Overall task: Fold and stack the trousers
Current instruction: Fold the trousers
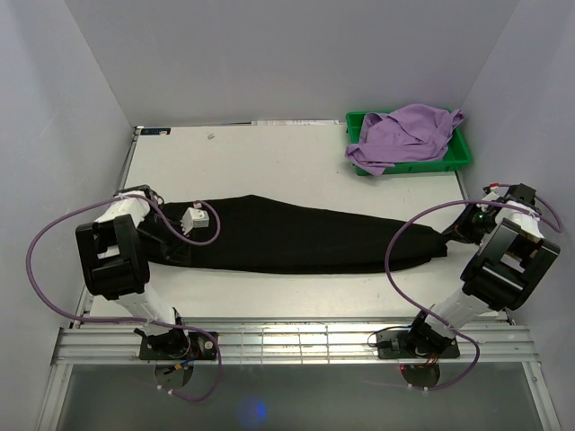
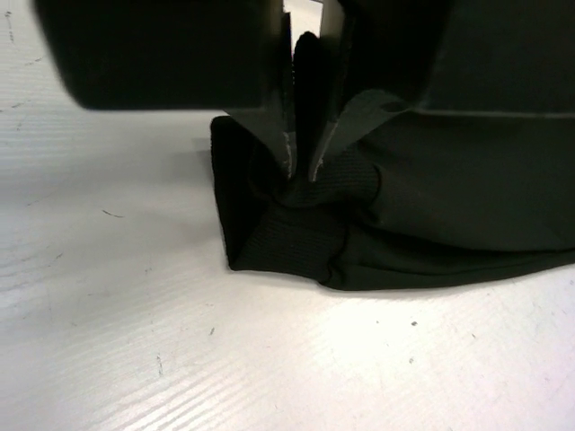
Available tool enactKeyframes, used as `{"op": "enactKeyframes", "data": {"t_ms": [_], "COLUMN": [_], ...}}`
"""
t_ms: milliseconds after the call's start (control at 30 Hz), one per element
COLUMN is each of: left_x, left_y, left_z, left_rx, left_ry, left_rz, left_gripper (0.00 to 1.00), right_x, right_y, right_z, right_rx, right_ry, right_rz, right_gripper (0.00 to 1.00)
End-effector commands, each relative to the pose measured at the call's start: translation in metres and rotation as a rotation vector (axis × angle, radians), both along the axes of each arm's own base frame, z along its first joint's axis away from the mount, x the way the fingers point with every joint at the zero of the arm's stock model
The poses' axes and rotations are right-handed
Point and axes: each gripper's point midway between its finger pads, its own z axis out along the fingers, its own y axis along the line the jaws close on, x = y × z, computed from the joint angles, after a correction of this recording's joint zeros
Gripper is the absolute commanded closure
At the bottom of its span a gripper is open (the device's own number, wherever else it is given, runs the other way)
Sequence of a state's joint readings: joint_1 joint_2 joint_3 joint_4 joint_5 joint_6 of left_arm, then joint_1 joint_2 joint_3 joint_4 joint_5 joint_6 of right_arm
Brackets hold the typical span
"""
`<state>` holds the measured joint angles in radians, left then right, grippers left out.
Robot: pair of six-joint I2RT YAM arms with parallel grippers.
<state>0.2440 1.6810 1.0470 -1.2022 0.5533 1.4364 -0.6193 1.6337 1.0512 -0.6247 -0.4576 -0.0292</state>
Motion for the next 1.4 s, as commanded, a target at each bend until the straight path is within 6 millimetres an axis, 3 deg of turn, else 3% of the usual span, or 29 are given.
{"op": "enactKeyframes", "data": {"t_ms": [0, 133, 200, 233, 267, 300, 333, 467, 500, 533, 567, 633, 700, 733, 767, 800, 867, 900, 933, 1033, 1133, 1267, 1367], "left_x": [0.036, 0.043, 0.041, 0.045, 0.046, 0.050, 0.060, 0.096, 0.111, 0.122, 0.142, 0.164, 0.202, 0.211, 0.224, 0.241, 0.251, 0.263, 0.262, 0.263, 0.248, 0.224, 0.200], "left_y": [0.006, -0.002, -0.006, -0.005, -0.005, -0.003, 0.001, -0.001, -0.003, -0.007, -0.015, -0.037, -0.053, -0.073, -0.083, -0.095, -0.133, -0.142, -0.159, -0.184, -0.198, -0.198, -0.193], "left_z": [0.009, 0.043, 0.063, 0.072, 0.079, 0.087, 0.097, 0.122, 0.129, 0.122, 0.143, 0.148, 0.148, 0.148, 0.129, 0.143, 0.135, 0.124, 0.116, 0.086, 0.060, 0.036, 0.030], "left_rx": [0.014, -0.040, -0.053, -0.062, -0.062, -0.060, -0.059, -0.135, -0.163, -0.194, -0.248, -0.286, -0.318, -0.334, -0.340, -0.367, -0.383, -0.390, -0.393, -0.377, -0.351, -0.322, -0.305], "left_ry": [-0.079, -0.144, -0.185, -0.203, -0.215, -0.238, -0.266, -0.265, -0.282, -0.238, -0.255, -0.231, -0.207, -0.193, -0.137, -0.150, -0.103, -0.075, -0.027, 0.044, 0.114, 0.192, 0.207], "left_rz": [0.092, 0.095, 0.096, 0.121, 0.144, 0.168, 0.207, 0.404, 0.425, 0.441, 0.453, 0.426, 0.447, 0.420, 0.427, 0.439, 0.403, 0.407, 0.408, 0.391, 0.375, 0.377, 0.338], "left_gripper": [0.66, 0.56, 0.49, 0.48, 0.47, 0.38, 0.37, 0.36, 0.33, 0.33, 0.32, 0.31, 0.30, 0.30, 0.30, 0.30, 0.30, 0.30, 0.30, 0.29, 0.29, 0.33, 0.47], "right_x": [0.007, 0.010, 0.007, 0.011, 0.010, 0.010, 0.010, 0.036, 0.043, 0.047, 0.053, 0.063, 0.074, 0.076, 0.076, 0.075, 0.070, 0.068, 0.061, 0.045, 0.031, 0.021, 0.015], "right_y": [-0.017, -0.022, -0.023, -0.028, -0.032, -0.033, -0.032, -0.019, -0.005, 0.005, 0.014, 0.047, 0.079, 0.090, 0.098, 0.116, 0.124, 0.133, 0.135, 0.129, 0.122, 0.108, 0.102], "right_z": [0.008, 0.022, 0.030, 0.039, 0.044, 0.050, 0.055, 0.094, 0.096, 0.099, 0.100, 0.101, 0.099, 0.097, 0.093, 0.081, 0.063, 0.051, 0.037, 0.007, -0.013, -0.030, -0.035], "right_rx": [-0.080, -0.125, -0.153, -0.180, -0.219, -0.235, -0.236, -0.261, -0.263, -0.267, -0.272, -0.282, -0.275, -0.273, -0.268, -0.247, -0.259, -0.258, -0.260, -0.324, -0.371, -0.446, -0.463], "right_ry": [-0.014, -0.043, -0.049, -0.064, -0.075, -0.085, -0.088, -0.234, -0.255, -0.270, -0.292, -0.343, -0.386, -0.389, -0.383, -0.360, -0.311, -0.284, -0.250, -0.166, -0.120, -0.061, -0.028], "right_rz": [0.026, 0.071, 0.123, 0.141, 0.191, 0.216, 0.233, 0.337, 0.394, 0.433, 0.477, 0.612, 0.719, 0.759, 0.786, 0.839, 0.887, 0.923, 0.940, 0.977, 1.026, 1.057, 1.069], "right_gripper": [0.82, 0.61, 0.55, 0.39, 0.31, 0.21, 0.18, 0.10, 0.09, 0.09, 0.09, 0.13, 0.23, 0.28, 0.31, 0.38, 0.45, 0.51, 0.54, 0.57, 0.58, 0.60, 0.61]}}
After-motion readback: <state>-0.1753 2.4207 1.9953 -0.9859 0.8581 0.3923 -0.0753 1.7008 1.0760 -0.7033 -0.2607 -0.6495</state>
